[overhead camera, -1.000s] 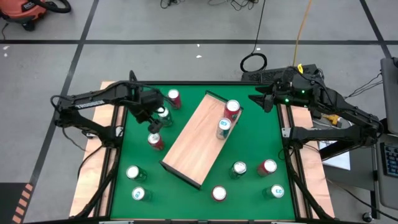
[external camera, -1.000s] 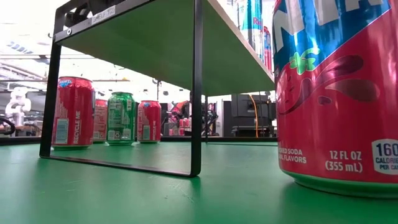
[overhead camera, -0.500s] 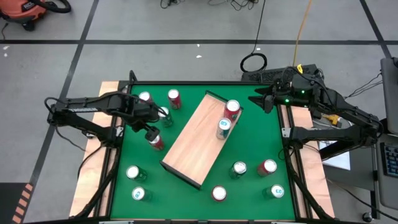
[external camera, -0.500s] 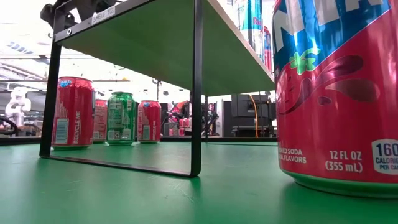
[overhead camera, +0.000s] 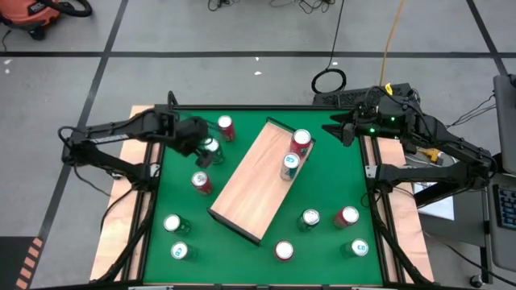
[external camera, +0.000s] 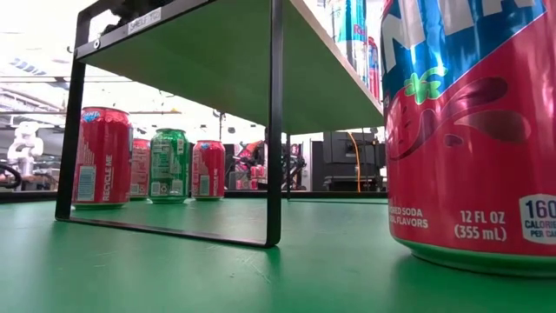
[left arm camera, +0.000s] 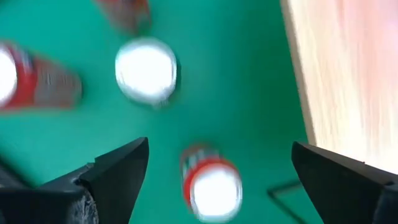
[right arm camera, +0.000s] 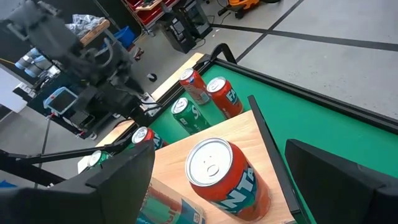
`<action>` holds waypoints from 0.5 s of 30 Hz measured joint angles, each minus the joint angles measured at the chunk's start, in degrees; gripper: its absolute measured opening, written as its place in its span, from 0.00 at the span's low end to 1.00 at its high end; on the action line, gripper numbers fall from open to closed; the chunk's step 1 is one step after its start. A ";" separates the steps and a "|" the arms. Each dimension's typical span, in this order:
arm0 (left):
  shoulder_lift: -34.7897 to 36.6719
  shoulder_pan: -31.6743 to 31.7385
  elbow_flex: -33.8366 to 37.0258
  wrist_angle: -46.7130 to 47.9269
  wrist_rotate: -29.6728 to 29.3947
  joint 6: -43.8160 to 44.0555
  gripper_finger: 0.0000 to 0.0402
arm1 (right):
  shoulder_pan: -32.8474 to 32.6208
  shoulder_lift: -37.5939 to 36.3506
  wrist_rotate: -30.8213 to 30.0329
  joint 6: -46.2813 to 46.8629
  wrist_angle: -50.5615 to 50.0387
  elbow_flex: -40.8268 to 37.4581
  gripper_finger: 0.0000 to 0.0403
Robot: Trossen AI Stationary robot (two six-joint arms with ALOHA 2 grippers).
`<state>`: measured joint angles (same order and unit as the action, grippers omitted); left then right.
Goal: Sort soda cans
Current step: Put the red soda can on the shelf and align it with the other red soda can
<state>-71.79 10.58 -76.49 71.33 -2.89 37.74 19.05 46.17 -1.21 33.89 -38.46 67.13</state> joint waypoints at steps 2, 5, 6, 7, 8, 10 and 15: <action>-0.86 3.38 0.00 -3.73 -0.21 -4.96 0.98 | 0.00 0.00 0.02 0.22 -0.02 0.00 0.87; -2.89 8.51 -0.02 -8.21 0.86 -12.86 0.98 | 0.00 0.00 1.34 1.62 -0.01 0.00 0.87; -3.83 10.42 -0.02 -9.02 2.23 -14.49 0.98 | 0.00 0.00 1.61 1.93 -0.02 0.00 0.87; -4.83 12.36 -0.02 -9.71 3.46 -15.62 0.98 | 0.00 0.00 1.88 2.40 -0.03 0.00 0.87; -5.96 14.04 -0.02 -10.55 3.98 -16.08 0.98 | 0.00 0.00 2.61 2.93 -0.14 0.00 0.87; -7.96 16.92 -0.02 -12.13 4.28 -16.86 0.98 | -0.02 0.00 3.20 3.90 -0.55 0.00 0.87; -12.41 21.03 -0.02 -17.41 4.30 -21.54 0.98 | -0.02 0.00 4.33 5.93 -0.90 0.00 0.87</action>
<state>-84.19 31.60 -76.51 53.92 1.41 16.21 19.03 46.17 3.12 39.81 -39.36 67.13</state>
